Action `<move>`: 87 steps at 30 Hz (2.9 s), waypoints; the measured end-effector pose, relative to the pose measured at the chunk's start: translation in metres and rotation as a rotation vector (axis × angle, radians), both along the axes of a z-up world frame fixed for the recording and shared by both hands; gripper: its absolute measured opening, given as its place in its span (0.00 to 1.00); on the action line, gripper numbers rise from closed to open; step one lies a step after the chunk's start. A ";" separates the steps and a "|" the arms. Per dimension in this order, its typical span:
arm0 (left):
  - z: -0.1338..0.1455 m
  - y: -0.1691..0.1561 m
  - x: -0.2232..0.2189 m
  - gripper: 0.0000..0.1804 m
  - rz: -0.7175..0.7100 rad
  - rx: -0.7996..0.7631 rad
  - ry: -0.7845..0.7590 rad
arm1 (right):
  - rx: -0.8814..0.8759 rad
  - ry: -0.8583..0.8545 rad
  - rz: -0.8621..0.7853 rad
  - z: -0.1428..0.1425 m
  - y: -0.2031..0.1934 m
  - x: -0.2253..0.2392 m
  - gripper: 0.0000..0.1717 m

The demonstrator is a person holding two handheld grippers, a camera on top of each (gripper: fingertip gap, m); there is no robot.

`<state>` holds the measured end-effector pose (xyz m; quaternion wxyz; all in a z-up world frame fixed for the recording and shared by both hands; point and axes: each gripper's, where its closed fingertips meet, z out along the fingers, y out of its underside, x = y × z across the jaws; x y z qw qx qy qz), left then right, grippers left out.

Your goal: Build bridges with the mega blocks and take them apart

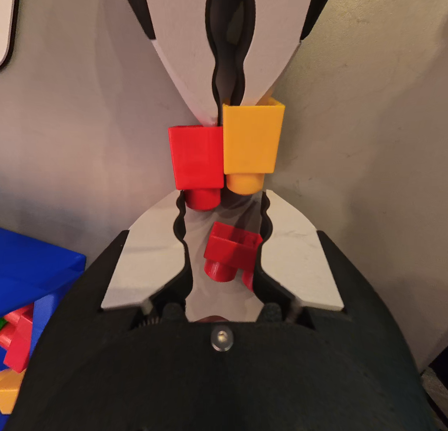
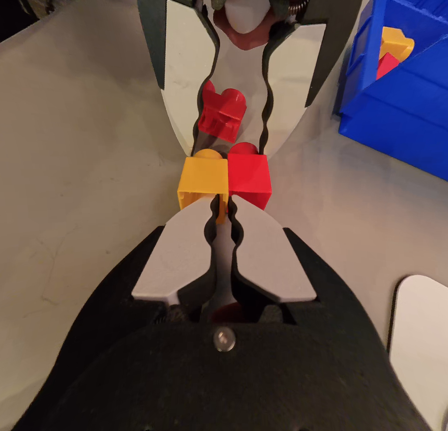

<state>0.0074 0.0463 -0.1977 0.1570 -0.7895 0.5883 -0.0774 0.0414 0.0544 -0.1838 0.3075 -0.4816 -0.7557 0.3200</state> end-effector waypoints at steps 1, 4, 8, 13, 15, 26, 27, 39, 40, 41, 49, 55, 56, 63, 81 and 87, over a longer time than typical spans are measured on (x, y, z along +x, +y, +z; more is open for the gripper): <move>0.000 0.000 0.000 0.33 0.000 -0.008 -0.003 | -0.003 0.000 -0.006 0.000 0.000 0.000 0.04; -0.002 -0.002 0.000 0.32 -0.003 -0.036 -0.007 | -0.007 -0.008 -0.027 -0.002 0.003 -0.003 0.08; -0.003 -0.004 0.003 0.33 -0.017 -0.049 -0.003 | 0.006 -0.038 -0.008 -0.007 -0.002 -0.005 0.06; -0.003 -0.004 0.002 0.34 -0.006 -0.061 -0.006 | 0.000 -0.037 -0.008 -0.007 -0.005 -0.008 0.06; -0.002 -0.003 0.002 0.34 -0.010 -0.040 -0.007 | -0.003 -0.023 -0.014 -0.004 -0.005 -0.009 0.06; 0.053 0.008 0.000 0.35 0.005 0.103 -0.142 | 0.012 0.205 -0.104 0.044 0.005 0.004 0.05; 0.058 0.008 -0.004 0.35 0.007 0.119 -0.140 | 0.011 0.225 -0.118 0.048 0.008 0.007 0.05; 0.104 0.010 -0.005 0.21 0.057 0.231 -0.435 | -0.058 0.394 -0.040 0.082 -0.020 0.013 0.05; 0.107 0.011 -0.005 0.21 0.066 0.239 -0.463 | -0.065 0.405 -0.038 0.083 -0.021 0.014 0.06; 0.110 0.009 -0.003 0.22 0.060 0.230 -0.494 | -0.073 0.412 -0.031 0.085 -0.024 0.014 0.06; 0.110 0.003 0.010 0.16 0.043 0.225 -0.578 | -0.110 0.450 -0.012 0.092 -0.026 0.017 0.06; 0.103 0.004 0.010 0.12 0.039 0.234 -0.528 | -0.092 0.434 -0.011 0.088 -0.029 0.014 0.06; 0.103 0.004 0.010 0.11 0.038 0.239 -0.527 | -0.096 0.437 -0.015 0.088 -0.029 0.013 0.06; 0.095 -0.002 0.018 0.13 0.015 0.197 -0.522 | -0.110 0.433 -0.034 0.086 -0.027 0.011 0.06; 0.023 -0.024 -0.053 0.46 -0.106 0.055 -0.243 | -0.099 0.410 -0.085 0.077 -0.021 0.027 0.06; -0.009 -0.028 -0.051 0.57 -0.207 -0.014 -0.179 | -0.093 0.382 -0.080 0.069 -0.026 0.029 0.06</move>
